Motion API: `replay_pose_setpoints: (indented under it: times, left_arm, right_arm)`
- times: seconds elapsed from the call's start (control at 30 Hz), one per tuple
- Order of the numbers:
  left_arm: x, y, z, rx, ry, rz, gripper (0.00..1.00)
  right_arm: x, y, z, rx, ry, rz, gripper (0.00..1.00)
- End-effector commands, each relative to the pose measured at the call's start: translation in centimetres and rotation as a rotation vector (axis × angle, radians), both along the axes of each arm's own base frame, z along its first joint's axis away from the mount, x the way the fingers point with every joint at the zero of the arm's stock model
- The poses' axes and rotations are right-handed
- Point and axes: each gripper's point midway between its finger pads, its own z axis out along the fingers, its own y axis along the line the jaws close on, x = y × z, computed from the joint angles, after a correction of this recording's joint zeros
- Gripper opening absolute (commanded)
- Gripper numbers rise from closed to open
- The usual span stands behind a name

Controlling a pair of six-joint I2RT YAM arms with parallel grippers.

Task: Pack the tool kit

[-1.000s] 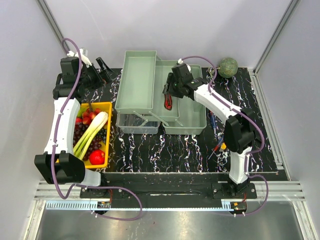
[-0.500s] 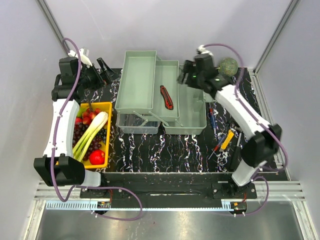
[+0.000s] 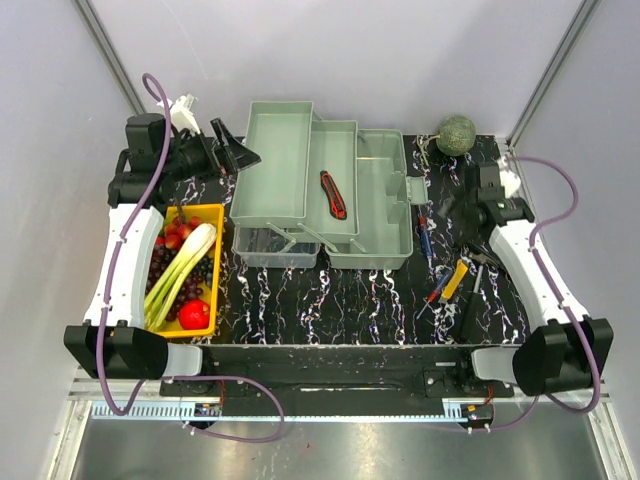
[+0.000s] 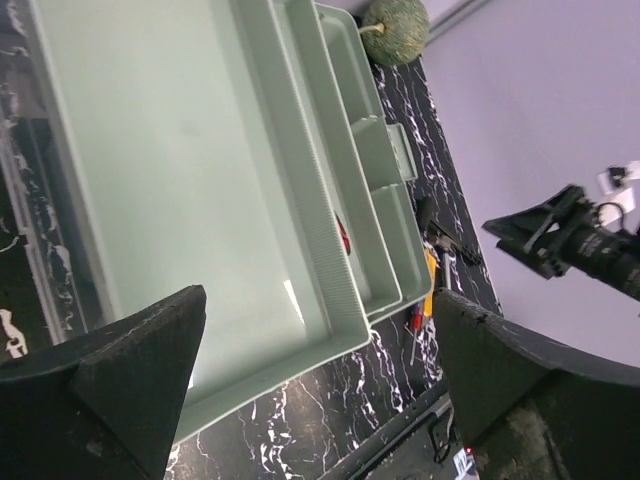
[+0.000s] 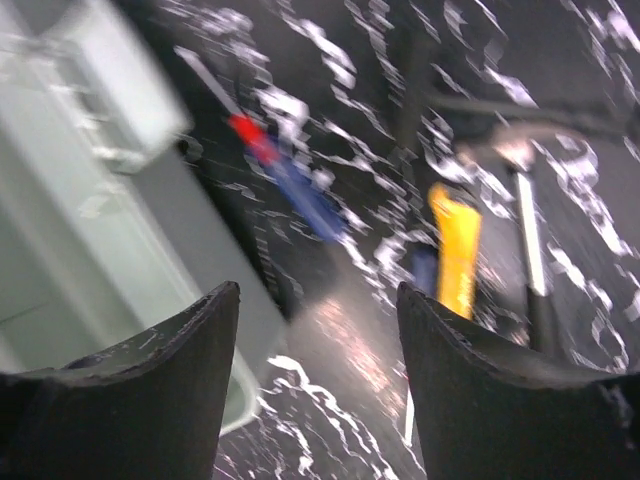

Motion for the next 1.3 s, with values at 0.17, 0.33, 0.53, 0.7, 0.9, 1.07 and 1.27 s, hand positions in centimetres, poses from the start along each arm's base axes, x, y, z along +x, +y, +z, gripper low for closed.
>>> replay_pose_setpoints:
  times: [0.17, 0.33, 0.53, 0.7, 0.9, 1.07, 1.27]
  left_arm:
    - [-2.1, -0.5, 1.1, 0.018, 0.022, 0.015, 0.99]
    - [-2.2, -0.3, 0.8, 0.032, 0.036, 0.023, 0.99]
    - [-1.9, -0.6, 1.3, 0.008, 0.047, 0.012, 0.99]
    - [-1.4, -0.7, 2.2, 0.011, 0.038, 0.007, 0.99]
    - [-1.1, -0.7, 2.0, 0.014, 0.046, 0.006, 0.99]
    - [-1.1, -1.1, 2.6, -0.004, 0.045, -0.017, 0.99]
    - [-1.3, -1.4, 2.7, 0.004, 0.036, -0.028, 0.99]
  right_arm:
    - [-10.8, -3.3, -10.1, 0.053, 0.318, -0.295, 0.52]
    - [-11.2, -3.1, -12.8, 0.074, 0.325, -0.301, 0.48]
    - [-9.8, -2.9, -14.8, 0.055, 0.371, -0.259, 0.44]
    - [-8.0, -3.4, -15.1, 0.017, 0.365, -0.257, 0.43]
    - [-8.5, -4.0, -16.6, -0.002, 0.387, -0.271, 0.44]
    - [-8.7, -3.9, -18.0, 0.004, 0.409, -0.277, 0.49]
    - [-8.2, -4.0, -19.1, 0.009, 0.424, -0.27, 0.52]
